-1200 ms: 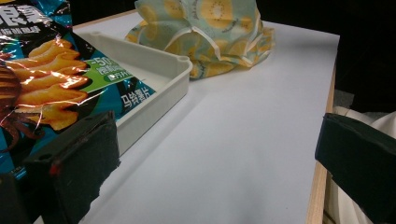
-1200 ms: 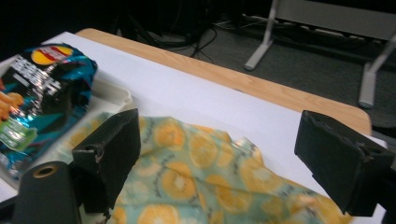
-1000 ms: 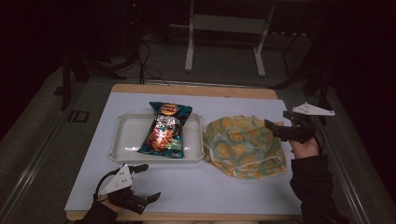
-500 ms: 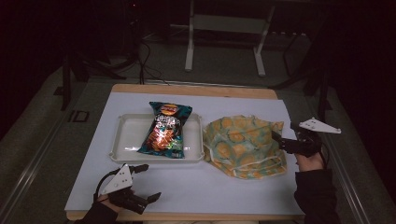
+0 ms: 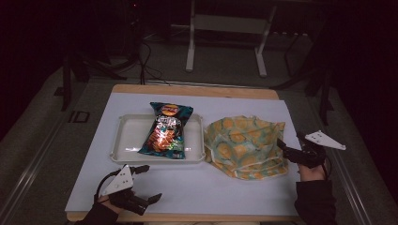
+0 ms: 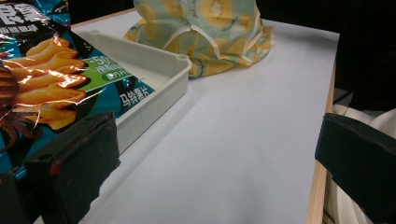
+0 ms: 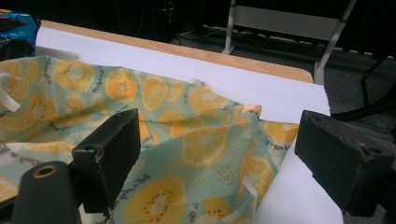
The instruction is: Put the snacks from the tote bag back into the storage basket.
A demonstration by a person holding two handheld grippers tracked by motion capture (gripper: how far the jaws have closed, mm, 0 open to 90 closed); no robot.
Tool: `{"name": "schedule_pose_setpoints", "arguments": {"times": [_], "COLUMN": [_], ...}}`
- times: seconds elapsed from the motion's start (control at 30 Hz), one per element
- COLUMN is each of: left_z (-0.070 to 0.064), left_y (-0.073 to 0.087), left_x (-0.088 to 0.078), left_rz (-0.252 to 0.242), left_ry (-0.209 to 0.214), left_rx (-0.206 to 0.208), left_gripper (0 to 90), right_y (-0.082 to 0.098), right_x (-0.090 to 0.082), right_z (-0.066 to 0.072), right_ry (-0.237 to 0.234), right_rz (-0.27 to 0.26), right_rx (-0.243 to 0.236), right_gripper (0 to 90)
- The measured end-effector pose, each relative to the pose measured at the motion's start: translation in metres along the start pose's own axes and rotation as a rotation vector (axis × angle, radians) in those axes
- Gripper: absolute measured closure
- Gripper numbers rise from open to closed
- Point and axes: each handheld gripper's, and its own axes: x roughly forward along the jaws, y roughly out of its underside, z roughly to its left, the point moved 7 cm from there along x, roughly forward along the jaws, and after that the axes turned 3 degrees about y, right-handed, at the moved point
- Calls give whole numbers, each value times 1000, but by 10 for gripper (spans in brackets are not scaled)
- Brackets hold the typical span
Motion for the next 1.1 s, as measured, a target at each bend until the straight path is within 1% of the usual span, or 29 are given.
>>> {"name": "schedule_pose_setpoints", "arguments": {"times": [0.03, 0.2, 0.4, 0.53, 0.67, 0.73, 0.83, 0.97, 1.03, 1.1], "left_z": [0, 0, -2, -2, -2, -2, -2, -2, -2, -2], "left_y": [0, 0, 0, 0, 1, 1, 1, 1, 1, 1], "left_x": [0, 0, -1, -1, -1, -1, -1, -1, -1, -1], "left_rz": [0, -1, 0, 1, 6, 6, 8, 6, 4, 5], "left_ry": [0, 1, 5, 8, 12, 12, 12, 10, 10, 11], "left_rx": [0, -1, 5, 6, 8, 8, 10, 8, 6, 6], "left_gripper": [3, 3, 3, 3, 3, 3, 3, 3, 3, 3], "right_y": [1, 7, 9, 15, 20, 22, 25, 25, 25, 25], "right_x": [0, 0, 1, 5, 8, 10, 11, 12, 12, 12], "right_z": [0, 1, 5, 11, 14, 15, 16, 16, 15, 15], "right_ry": [4, 14, 6, -20, -10, 0, -3, 5, 5, 7], "right_rz": [4, -11, -42, -42, -55, -44, -34, -37, -37, -40], "right_rx": [-1, -9, -18, -31, -54, -67, -70, -80, -73, -77], "right_gripper": [141, 141, 140, 139, 139, 139, 139, 139, 139, 139]}}
